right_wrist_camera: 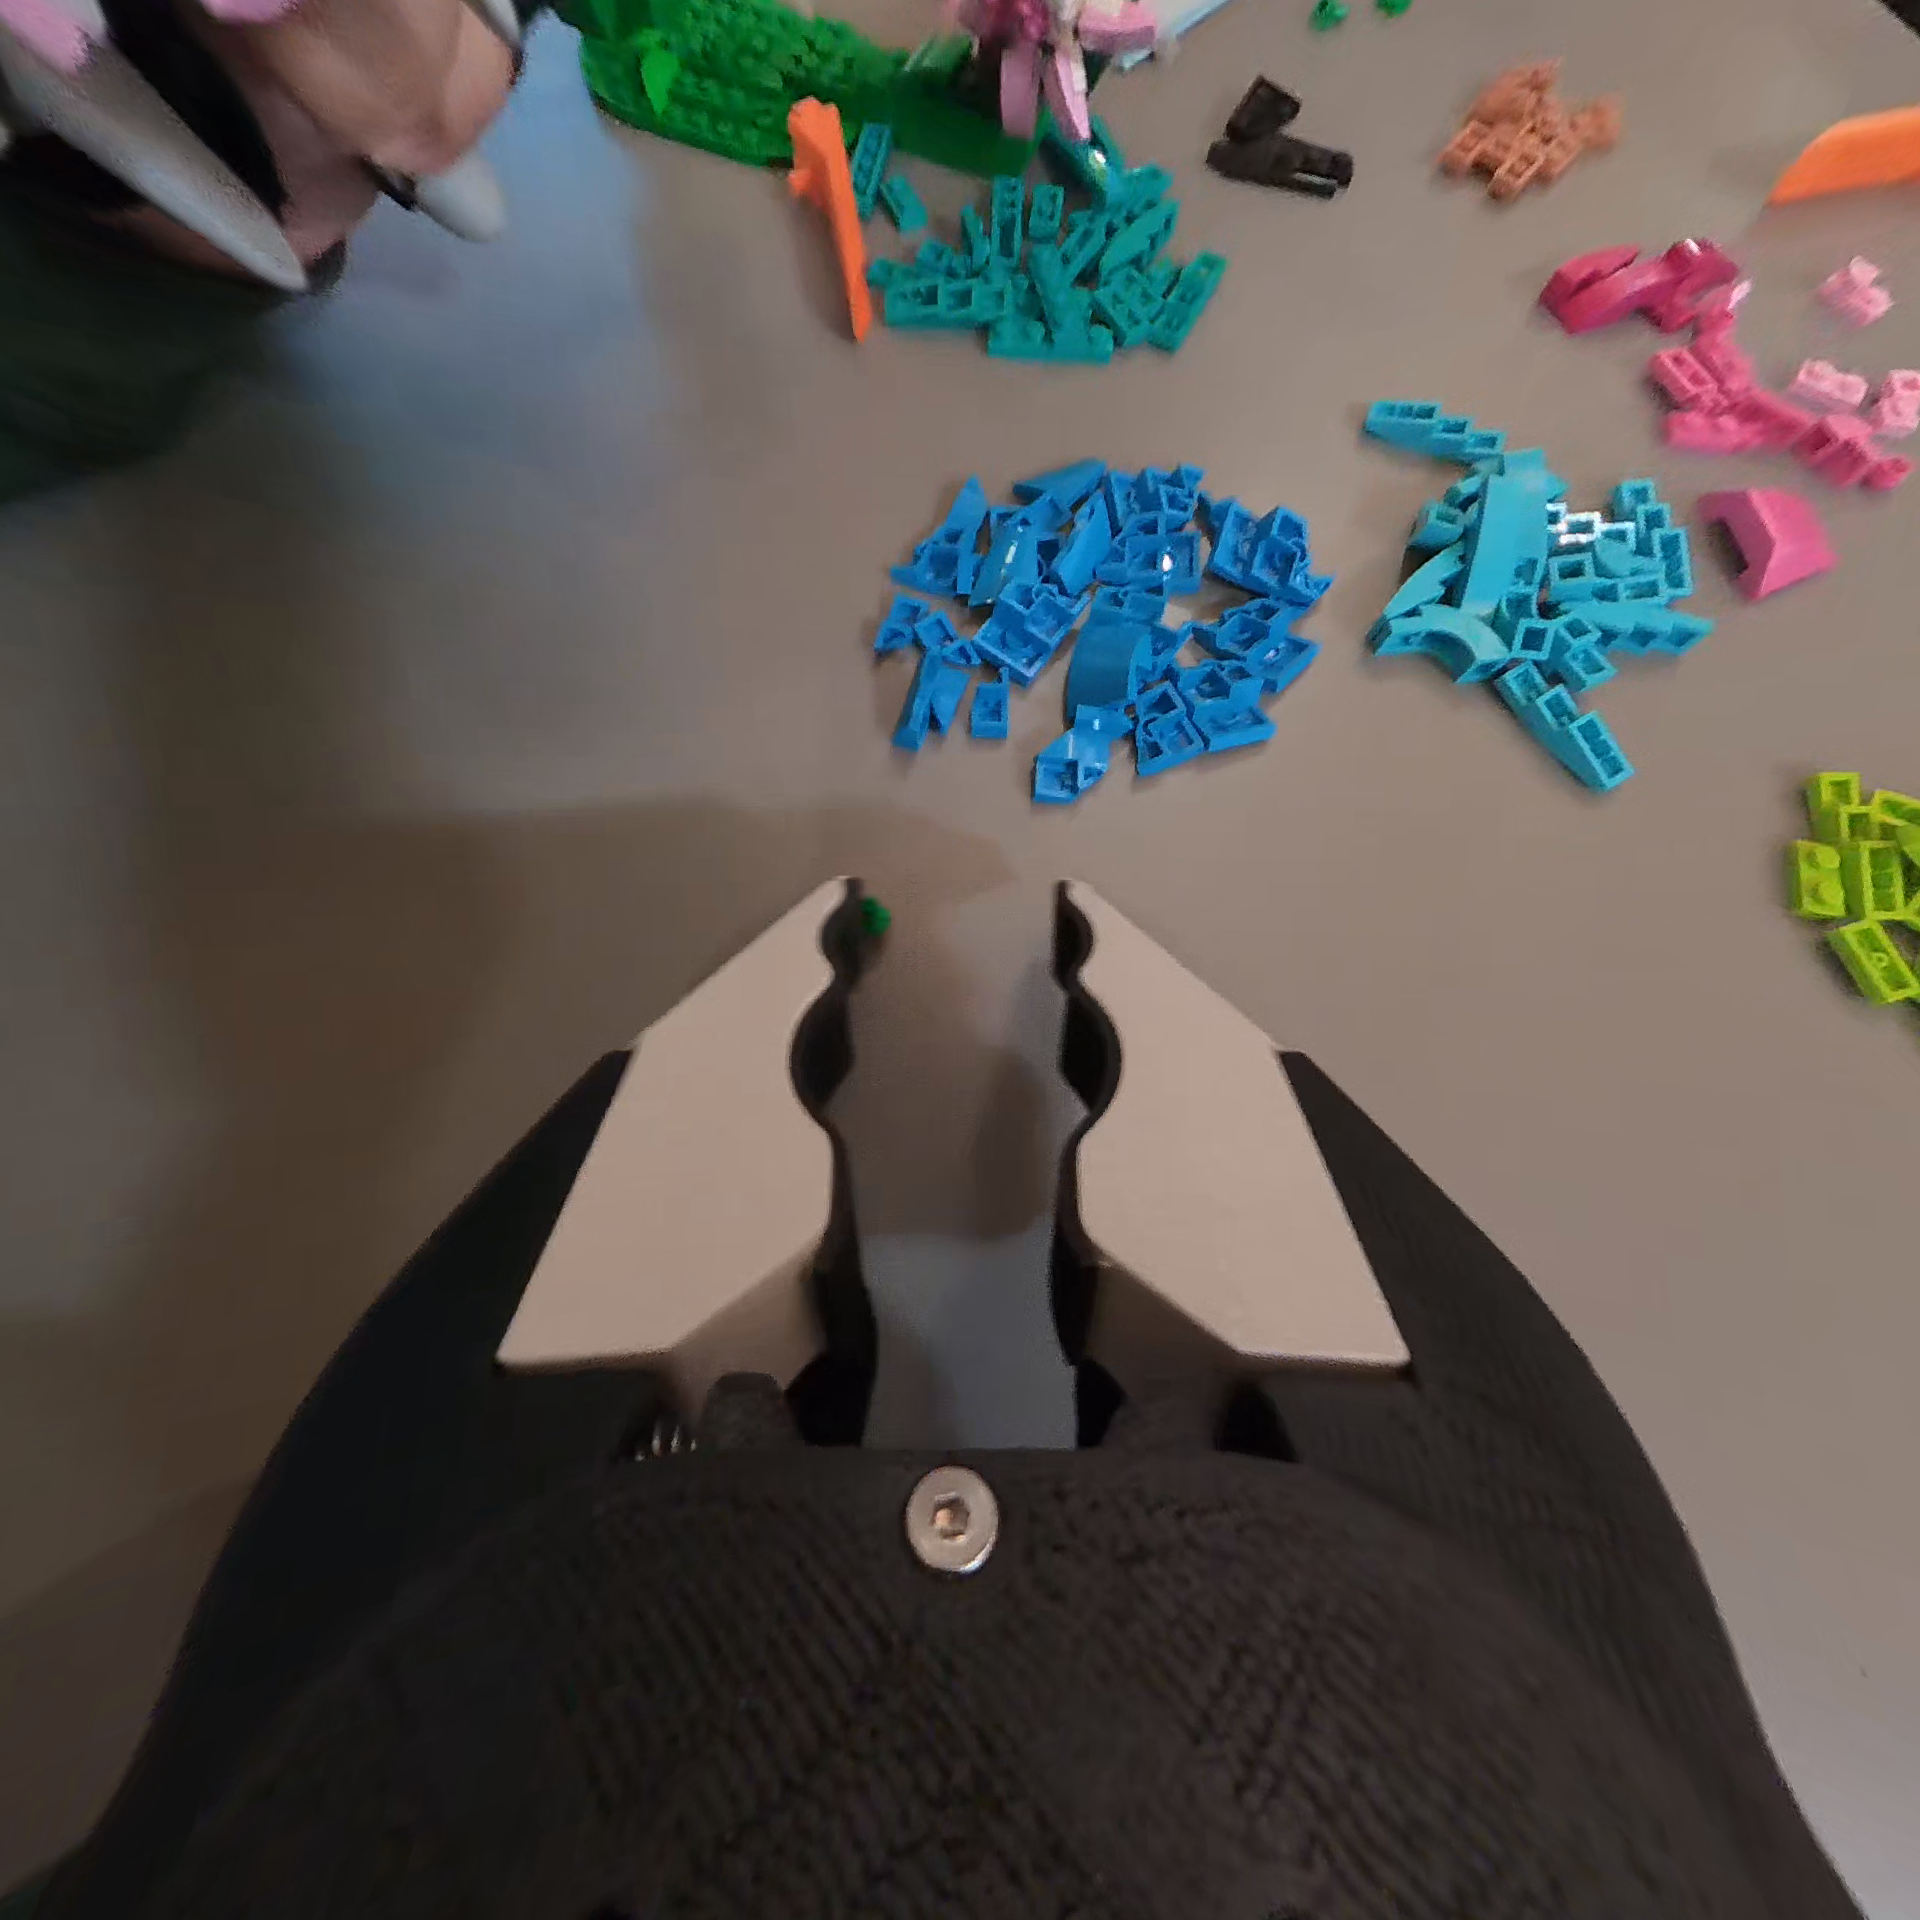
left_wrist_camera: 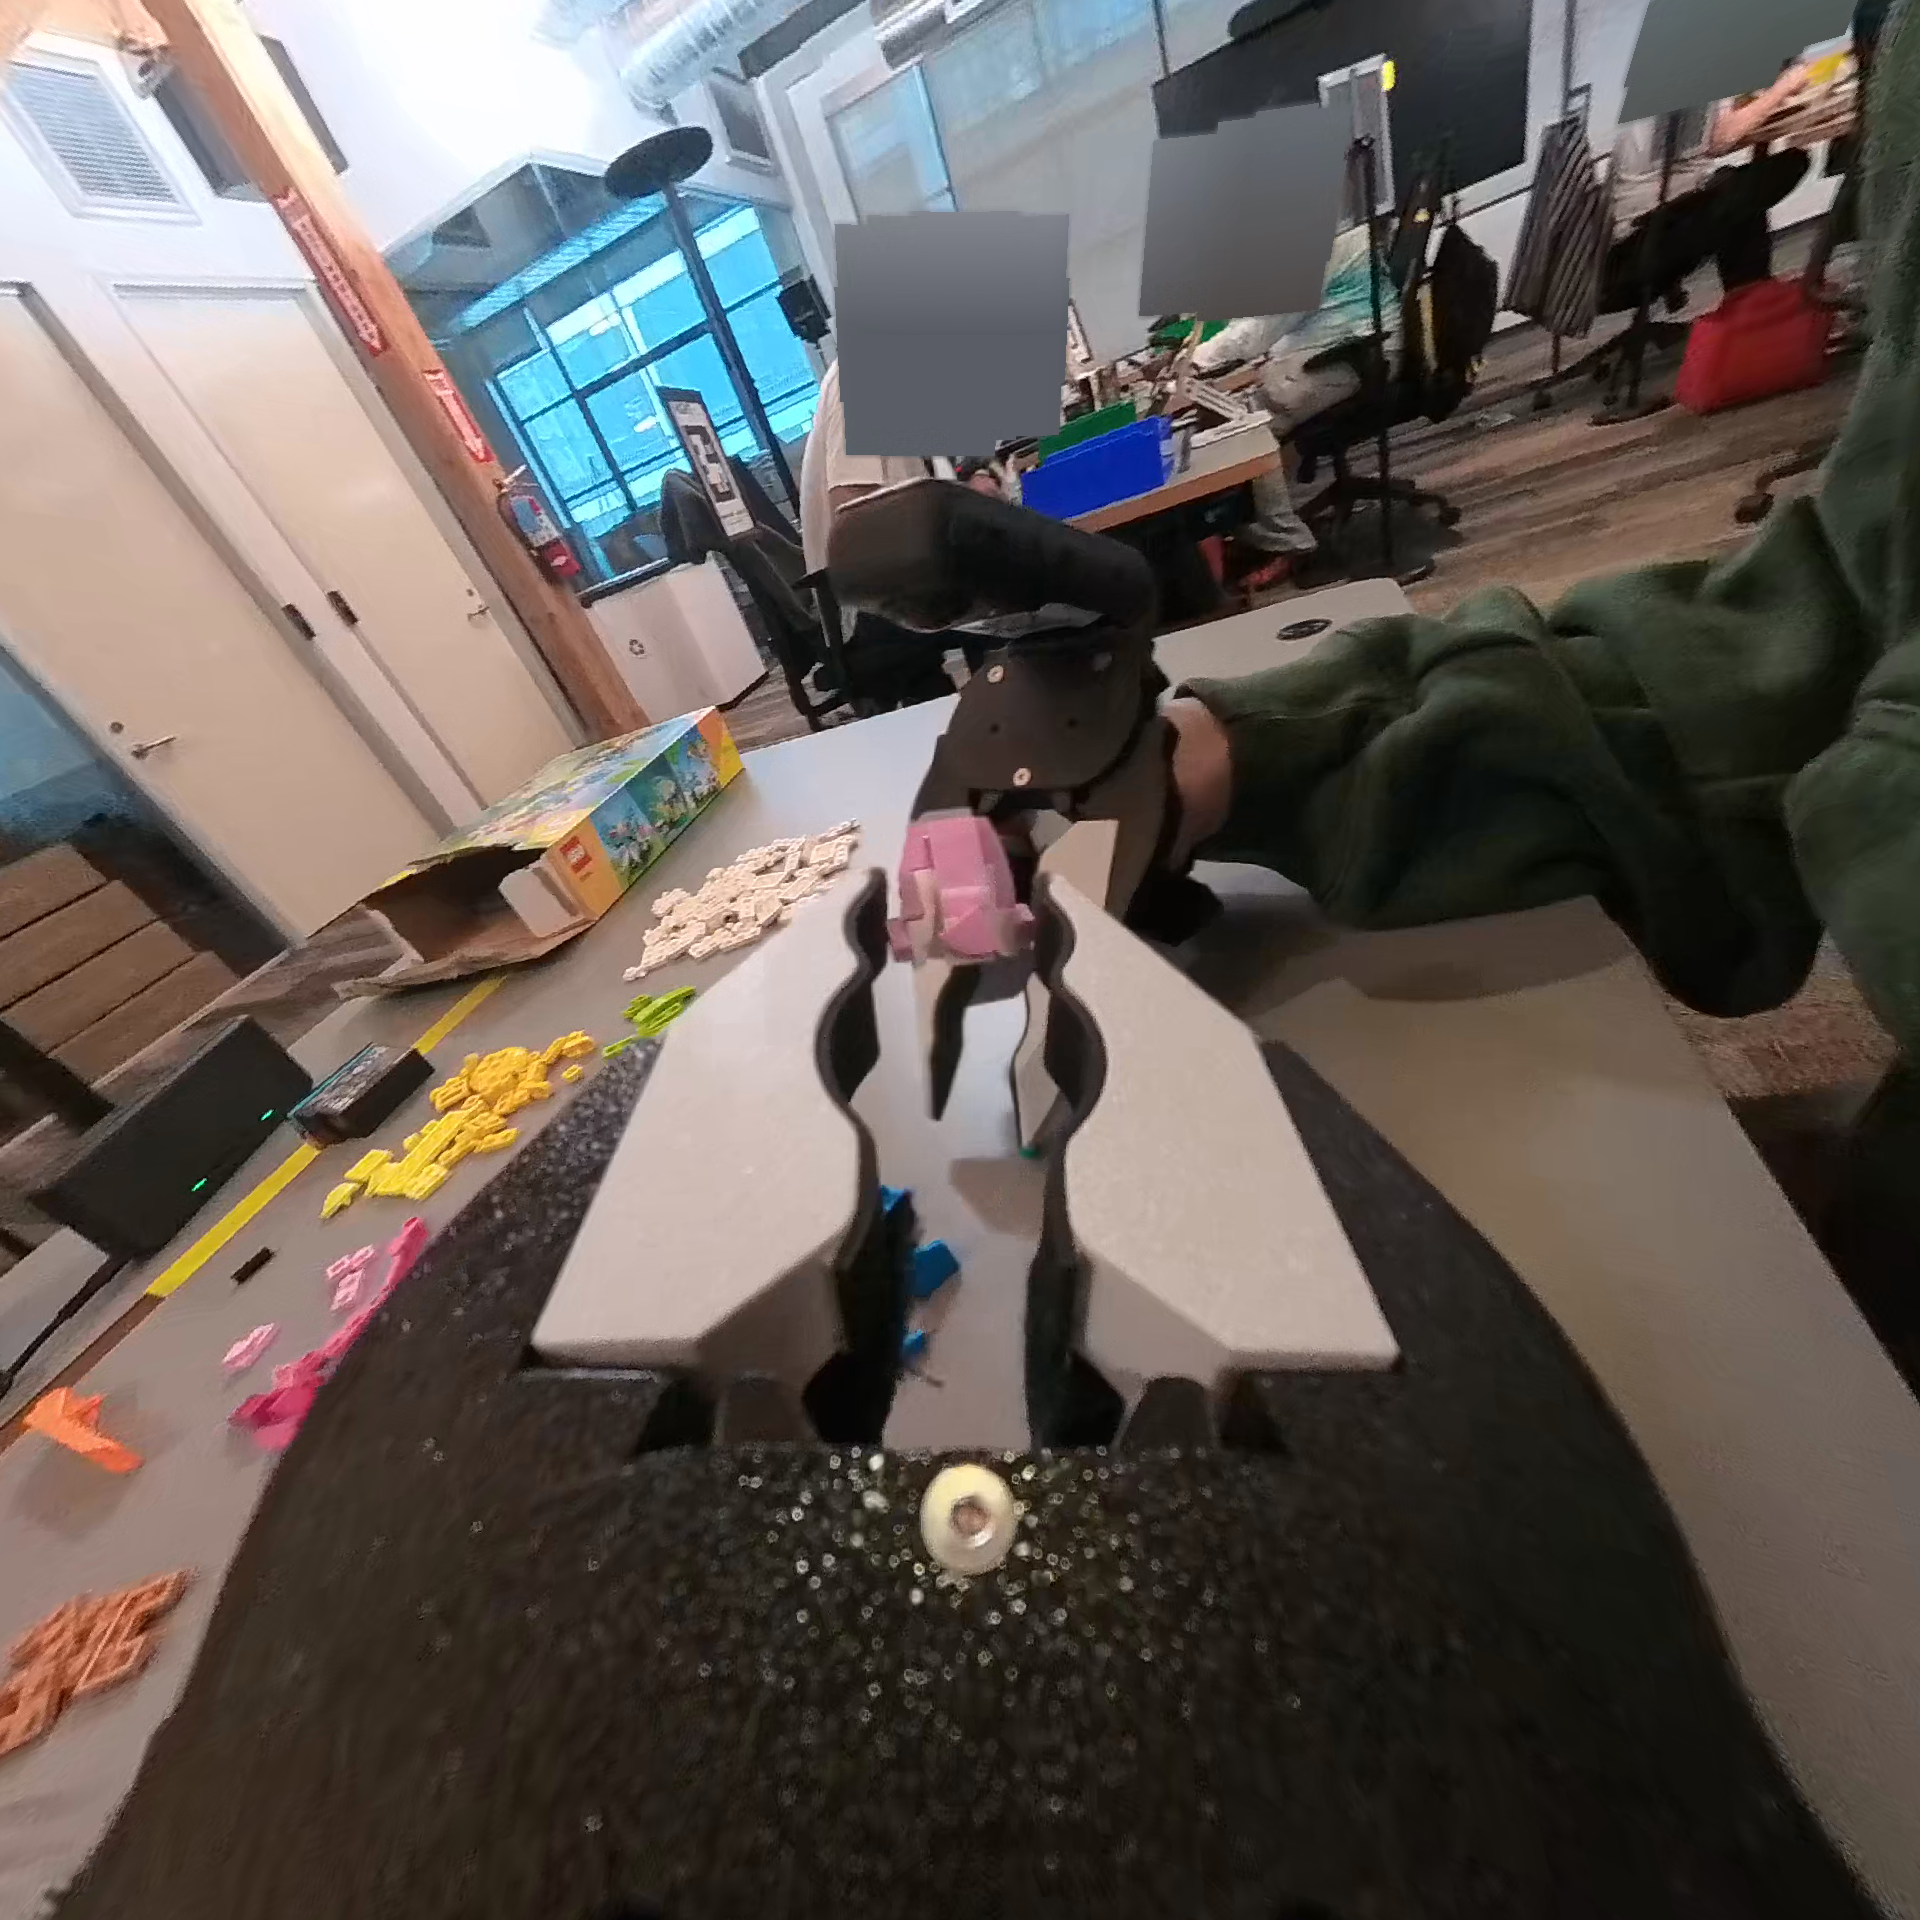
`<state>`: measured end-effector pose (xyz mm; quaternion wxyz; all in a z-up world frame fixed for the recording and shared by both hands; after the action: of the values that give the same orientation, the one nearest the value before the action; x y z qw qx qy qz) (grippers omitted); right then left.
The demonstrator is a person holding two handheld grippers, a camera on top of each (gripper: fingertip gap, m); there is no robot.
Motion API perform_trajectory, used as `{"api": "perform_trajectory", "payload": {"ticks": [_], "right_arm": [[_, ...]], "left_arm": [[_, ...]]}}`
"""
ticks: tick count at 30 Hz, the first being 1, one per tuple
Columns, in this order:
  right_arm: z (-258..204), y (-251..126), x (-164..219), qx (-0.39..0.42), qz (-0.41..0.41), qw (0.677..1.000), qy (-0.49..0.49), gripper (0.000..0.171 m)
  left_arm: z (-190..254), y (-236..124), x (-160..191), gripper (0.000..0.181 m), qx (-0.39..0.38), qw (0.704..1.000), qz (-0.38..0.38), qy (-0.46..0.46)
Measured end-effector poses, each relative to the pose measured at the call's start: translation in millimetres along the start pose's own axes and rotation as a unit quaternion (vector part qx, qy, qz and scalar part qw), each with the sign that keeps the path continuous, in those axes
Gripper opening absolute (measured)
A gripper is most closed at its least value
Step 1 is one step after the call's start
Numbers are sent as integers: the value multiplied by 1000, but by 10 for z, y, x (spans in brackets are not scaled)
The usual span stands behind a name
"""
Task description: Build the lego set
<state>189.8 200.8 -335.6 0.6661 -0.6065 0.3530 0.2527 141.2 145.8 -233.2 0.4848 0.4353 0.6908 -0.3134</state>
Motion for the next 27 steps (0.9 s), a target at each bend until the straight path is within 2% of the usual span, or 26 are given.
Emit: {"api": "perform_trajectory", "payload": {"ticks": [1, 3, 8, 11, 15, 19, 23, 25, 27], "right_arm": [[-7, -20, -15, -3, 7, 1000, -2, 41], [-28, -103, -117, -2, 44, 999, -21, 42], [-191, -456, -503, -39, 192, 979, -52, 29], [-164, -421, -409, -43, 166, 984, -43, 25], [-127, -172, -74, -54, 59, 996, -32, 23], [-115, -30, 126, -53, -4, 998, -33, 33], [-113, -51, 72, -41, 10, 998, -52, 43], [-137, -120, -51, -46, 49, 996, -54, 43], [-226, -264, -262, -67, 123, 988, -65, 40]], "left_arm": [[29, 2, -6, 25, 11, 1000, 4, -2], [91, 3, -25, 25, 38, 999, 14, -11], [189, 24, -1, 25, 81, 996, 10, -25], [208, 46, 61, 25, 88, 996, -7, -28], [163, 36, 143, 25, 83, 996, -28, -36], [141, 21, 199, 25, 83, 995, -42, -43], [152, 28, 233, 25, 85, 994, -53, -41], [151, 32, 242, 25, 85, 994, -56, -43], [155, 32, 237, 25, 87, 994, -54, -47]]}}
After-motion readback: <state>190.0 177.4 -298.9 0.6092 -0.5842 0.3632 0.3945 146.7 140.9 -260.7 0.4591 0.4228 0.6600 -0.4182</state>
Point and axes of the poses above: each gripper's, where its closed fingertips meet, y out along the fingers, x out of its underside, z = x × y across the jaws, the point moved 2 cm from there along -y, back along the fingers
